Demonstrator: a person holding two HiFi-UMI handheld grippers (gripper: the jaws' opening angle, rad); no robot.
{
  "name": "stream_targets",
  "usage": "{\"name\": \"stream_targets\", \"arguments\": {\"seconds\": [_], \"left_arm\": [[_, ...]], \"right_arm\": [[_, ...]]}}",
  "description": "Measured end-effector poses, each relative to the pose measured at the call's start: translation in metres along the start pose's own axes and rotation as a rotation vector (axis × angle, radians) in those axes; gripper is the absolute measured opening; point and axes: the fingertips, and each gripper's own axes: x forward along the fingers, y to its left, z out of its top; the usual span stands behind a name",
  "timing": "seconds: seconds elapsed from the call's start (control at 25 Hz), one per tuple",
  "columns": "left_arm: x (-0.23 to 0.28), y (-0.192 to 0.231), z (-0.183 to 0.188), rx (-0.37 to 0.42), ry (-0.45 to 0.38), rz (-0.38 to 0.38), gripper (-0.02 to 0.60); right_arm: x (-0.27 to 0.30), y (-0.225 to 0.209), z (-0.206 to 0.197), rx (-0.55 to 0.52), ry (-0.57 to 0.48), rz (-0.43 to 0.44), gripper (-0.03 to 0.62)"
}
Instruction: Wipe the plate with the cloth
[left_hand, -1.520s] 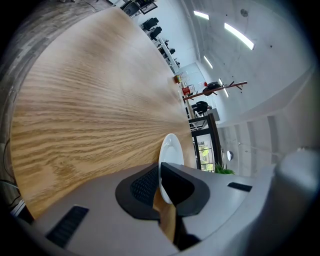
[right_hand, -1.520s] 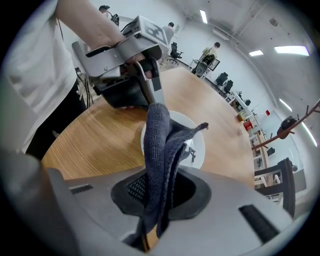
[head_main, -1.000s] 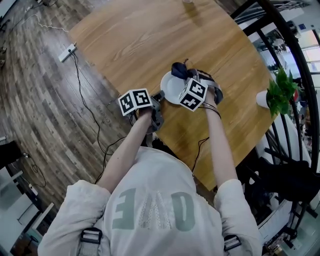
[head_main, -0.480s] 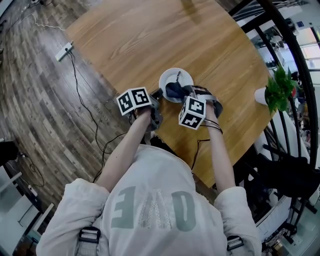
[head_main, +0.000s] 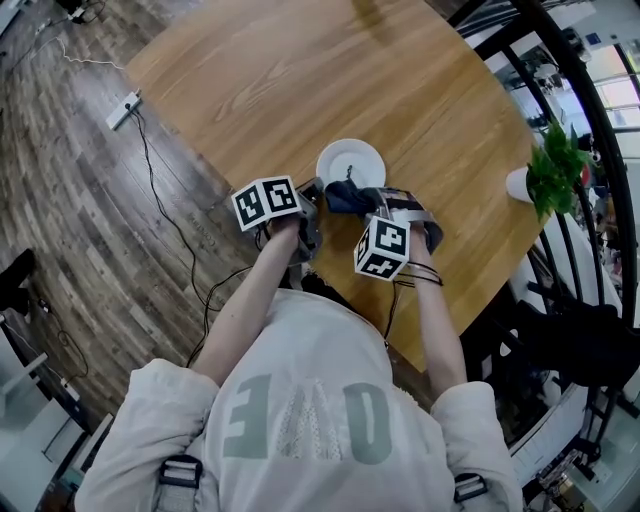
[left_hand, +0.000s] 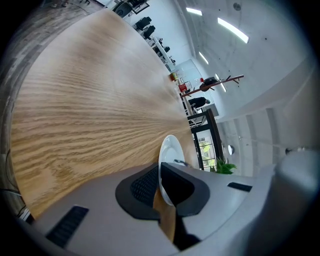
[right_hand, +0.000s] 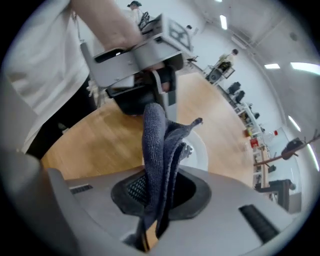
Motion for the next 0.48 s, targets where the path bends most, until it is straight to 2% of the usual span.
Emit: {"name": "stream_targets", "arguments": {"seconds": [0.08, 0.16, 0.28, 0.48], "left_arm": [[0.000, 0.000, -0.001, 0.014, 0.002, 0.003, 0.021], [0.000, 0.001, 0.000, 0.015, 0.000, 0.003, 0.021], [0.000, 0.001, 0.000, 0.005, -0.007, 0.000, 0.021], [0.001, 0.000, 0.000, -0.016, -0.011, -0.005, 0.021]], "right_arm": [[0.002, -0.030, 0.000, 0.087, -0.022, -0.096, 0.052], [0.012, -0.059, -0.001, 0.132, -0.006, -0.152, 0.054], [0.033, -0.087, 0.006, 0.118, 0.023, -0.149, 0.052], [0.051, -0.100, 0.019, 0.032, 0.044, -0.133, 0.054]]}}
